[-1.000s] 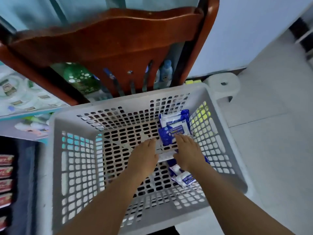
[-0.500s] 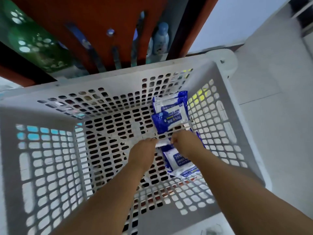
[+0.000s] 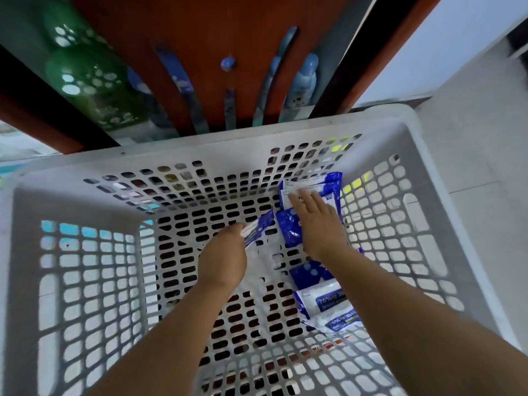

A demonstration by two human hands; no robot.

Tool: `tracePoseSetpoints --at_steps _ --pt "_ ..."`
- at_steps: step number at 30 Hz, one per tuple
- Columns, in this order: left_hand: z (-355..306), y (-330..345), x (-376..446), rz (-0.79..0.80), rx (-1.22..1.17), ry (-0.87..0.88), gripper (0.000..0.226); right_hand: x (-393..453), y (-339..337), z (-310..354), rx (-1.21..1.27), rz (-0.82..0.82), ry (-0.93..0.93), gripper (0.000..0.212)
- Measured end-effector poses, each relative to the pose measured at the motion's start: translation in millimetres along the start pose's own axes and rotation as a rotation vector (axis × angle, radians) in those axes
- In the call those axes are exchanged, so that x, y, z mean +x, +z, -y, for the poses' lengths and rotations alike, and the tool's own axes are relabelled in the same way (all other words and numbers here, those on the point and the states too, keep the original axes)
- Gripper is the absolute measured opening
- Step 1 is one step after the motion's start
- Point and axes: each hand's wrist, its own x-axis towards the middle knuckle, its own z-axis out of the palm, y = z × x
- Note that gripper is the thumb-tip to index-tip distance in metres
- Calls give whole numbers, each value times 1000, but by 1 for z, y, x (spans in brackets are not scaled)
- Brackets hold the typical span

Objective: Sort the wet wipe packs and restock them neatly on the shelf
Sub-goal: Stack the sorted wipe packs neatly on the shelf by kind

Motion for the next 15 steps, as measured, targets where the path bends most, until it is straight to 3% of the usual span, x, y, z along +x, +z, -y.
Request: tracePoseSetpoints --at_steps 6,12,15 --pt "8 5 0 -19 -46 -26 35 10 7 -2 -55 -75 61 102" --pt "9 6 0 -6 -36 -62 30 18 5 -8 -160 -185 76 61" --pt "6 4 1 -13 -31 -88 29 18 7 -8 -129 -136 48 52"
